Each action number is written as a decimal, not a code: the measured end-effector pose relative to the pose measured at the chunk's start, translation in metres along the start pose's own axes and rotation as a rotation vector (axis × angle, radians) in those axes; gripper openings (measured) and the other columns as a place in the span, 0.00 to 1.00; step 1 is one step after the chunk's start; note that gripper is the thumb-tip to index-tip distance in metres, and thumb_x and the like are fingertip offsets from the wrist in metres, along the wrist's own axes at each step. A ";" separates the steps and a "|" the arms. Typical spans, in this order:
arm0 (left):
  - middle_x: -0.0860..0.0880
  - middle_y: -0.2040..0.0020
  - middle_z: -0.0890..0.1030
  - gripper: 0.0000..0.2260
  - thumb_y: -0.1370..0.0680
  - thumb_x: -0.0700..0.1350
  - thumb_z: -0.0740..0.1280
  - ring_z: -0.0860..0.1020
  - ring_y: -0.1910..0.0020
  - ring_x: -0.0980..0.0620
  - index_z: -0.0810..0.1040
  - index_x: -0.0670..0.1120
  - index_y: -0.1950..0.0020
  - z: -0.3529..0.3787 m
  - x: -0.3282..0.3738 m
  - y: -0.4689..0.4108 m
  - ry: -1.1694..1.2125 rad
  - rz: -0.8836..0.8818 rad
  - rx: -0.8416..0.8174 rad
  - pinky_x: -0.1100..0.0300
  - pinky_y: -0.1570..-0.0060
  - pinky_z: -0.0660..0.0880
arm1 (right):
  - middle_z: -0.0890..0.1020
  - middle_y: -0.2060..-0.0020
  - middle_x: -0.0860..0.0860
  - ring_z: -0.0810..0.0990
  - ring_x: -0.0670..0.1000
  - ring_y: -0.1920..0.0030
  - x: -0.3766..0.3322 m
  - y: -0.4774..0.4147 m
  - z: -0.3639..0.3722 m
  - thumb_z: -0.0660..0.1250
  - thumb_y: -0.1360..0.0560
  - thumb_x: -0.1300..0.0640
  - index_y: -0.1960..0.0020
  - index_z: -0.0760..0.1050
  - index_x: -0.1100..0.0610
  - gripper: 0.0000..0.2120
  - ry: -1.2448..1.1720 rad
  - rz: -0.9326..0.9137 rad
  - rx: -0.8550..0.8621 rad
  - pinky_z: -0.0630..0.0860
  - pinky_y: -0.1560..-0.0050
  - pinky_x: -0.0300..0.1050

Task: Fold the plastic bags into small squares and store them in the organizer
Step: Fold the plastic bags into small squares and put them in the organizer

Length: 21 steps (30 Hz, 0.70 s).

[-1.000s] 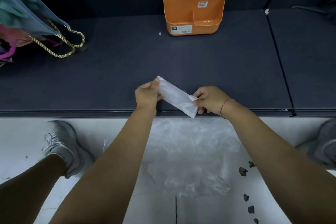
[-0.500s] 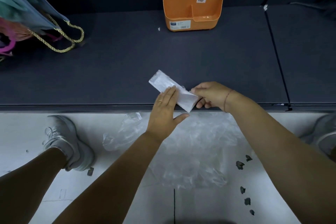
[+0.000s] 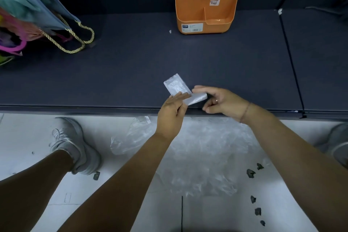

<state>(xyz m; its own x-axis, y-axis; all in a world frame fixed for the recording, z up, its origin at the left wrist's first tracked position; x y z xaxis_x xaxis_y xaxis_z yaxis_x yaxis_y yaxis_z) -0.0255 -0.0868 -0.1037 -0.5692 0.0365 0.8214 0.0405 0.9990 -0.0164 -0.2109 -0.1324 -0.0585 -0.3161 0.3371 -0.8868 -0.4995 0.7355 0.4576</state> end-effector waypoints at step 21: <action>0.45 0.26 0.68 0.18 0.17 0.50 0.58 0.64 0.27 0.47 0.73 0.43 0.31 -0.016 0.005 -0.010 -0.282 -0.056 0.387 0.53 0.27 0.52 | 0.80 0.67 0.51 0.75 0.50 0.73 -0.021 -0.070 0.027 0.69 0.24 0.54 0.57 0.79 0.57 0.07 0.342 0.155 0.380 0.78 0.61 0.45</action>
<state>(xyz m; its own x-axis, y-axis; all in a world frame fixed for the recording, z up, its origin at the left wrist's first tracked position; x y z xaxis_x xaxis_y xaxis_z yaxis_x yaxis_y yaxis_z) -0.0151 -0.0966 -0.0905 -0.7641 -0.0661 0.6417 -0.2749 0.9332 -0.2313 -0.1470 -0.1749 -0.0732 -0.6397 0.2946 -0.7099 -0.1188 0.8746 0.4701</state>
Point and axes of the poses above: each hand's wrist, its own y-axis away from the middle knuckle, its own z-axis out of the palm, x = y × z, the point moved 2 cm from there along -y, towards the middle knuckle
